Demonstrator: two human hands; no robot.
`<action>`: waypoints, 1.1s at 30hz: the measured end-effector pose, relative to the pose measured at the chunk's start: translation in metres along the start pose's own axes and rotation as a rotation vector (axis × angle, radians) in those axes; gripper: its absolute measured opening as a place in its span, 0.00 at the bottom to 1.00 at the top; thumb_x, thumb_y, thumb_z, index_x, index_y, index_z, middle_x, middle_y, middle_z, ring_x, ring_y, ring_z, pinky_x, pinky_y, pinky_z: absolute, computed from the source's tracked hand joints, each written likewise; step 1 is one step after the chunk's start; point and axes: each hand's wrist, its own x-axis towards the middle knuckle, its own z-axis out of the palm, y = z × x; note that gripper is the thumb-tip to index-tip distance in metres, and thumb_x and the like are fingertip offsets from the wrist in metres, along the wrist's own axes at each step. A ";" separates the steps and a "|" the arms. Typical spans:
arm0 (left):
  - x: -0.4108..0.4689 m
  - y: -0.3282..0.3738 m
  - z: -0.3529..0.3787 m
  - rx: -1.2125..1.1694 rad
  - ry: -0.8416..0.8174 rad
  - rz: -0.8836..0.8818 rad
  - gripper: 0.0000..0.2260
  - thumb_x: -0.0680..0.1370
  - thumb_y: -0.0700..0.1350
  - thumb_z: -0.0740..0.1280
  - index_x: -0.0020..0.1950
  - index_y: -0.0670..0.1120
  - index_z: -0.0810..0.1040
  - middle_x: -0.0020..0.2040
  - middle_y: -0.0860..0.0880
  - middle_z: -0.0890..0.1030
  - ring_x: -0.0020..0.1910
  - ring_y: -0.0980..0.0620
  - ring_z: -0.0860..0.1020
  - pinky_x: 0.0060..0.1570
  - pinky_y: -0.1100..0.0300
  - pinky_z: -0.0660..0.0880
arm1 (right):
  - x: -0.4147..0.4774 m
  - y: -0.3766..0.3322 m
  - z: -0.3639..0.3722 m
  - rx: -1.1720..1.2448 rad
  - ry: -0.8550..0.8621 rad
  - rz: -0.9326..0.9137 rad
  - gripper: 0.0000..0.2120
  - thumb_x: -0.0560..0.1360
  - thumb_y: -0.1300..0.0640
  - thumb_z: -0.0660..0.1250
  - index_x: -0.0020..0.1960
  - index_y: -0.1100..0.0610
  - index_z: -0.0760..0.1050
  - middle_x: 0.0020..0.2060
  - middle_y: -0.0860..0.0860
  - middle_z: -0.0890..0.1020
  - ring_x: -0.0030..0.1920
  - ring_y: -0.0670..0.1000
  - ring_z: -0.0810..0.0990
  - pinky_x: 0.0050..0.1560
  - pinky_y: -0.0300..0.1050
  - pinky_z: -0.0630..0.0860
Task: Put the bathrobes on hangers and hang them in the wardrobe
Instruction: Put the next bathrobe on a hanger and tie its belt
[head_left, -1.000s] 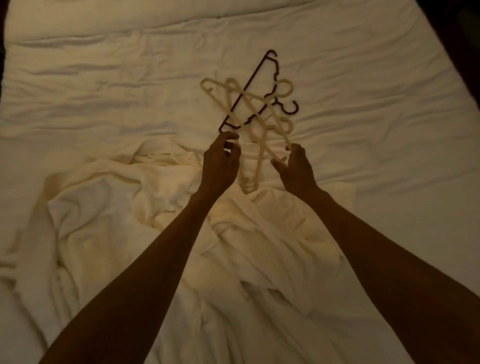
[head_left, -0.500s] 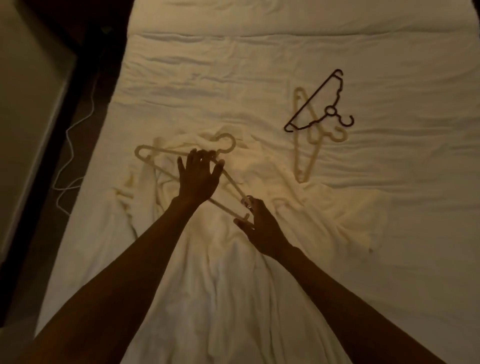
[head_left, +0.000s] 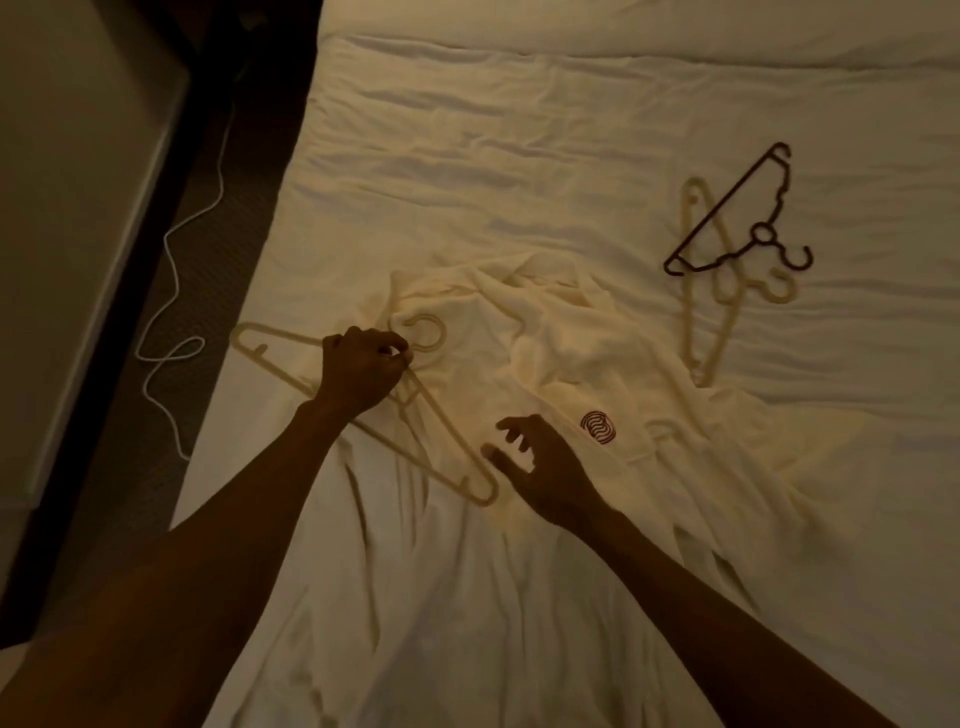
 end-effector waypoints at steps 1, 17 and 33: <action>0.007 -0.004 0.000 0.015 0.015 0.027 0.10 0.75 0.55 0.70 0.47 0.51 0.86 0.42 0.49 0.85 0.50 0.44 0.79 0.57 0.47 0.70 | 0.014 0.003 -0.004 -0.004 0.087 -0.007 0.17 0.76 0.40 0.66 0.60 0.49 0.74 0.49 0.43 0.76 0.45 0.41 0.74 0.44 0.37 0.73; 0.082 -0.049 0.005 0.065 -0.033 0.309 0.16 0.73 0.58 0.63 0.48 0.52 0.86 0.40 0.51 0.83 0.46 0.47 0.78 0.51 0.50 0.65 | 0.283 -0.024 0.017 -0.199 0.067 -0.134 0.09 0.76 0.63 0.67 0.52 0.54 0.83 0.45 0.55 0.82 0.45 0.54 0.79 0.49 0.53 0.76; 0.134 -0.034 0.006 0.121 -0.074 0.535 0.13 0.70 0.52 0.64 0.46 0.54 0.87 0.40 0.52 0.82 0.48 0.46 0.76 0.57 0.51 0.67 | 0.307 -0.042 0.003 -0.172 -0.112 -0.052 0.07 0.73 0.56 0.73 0.48 0.58 0.84 0.49 0.54 0.83 0.47 0.53 0.79 0.50 0.48 0.75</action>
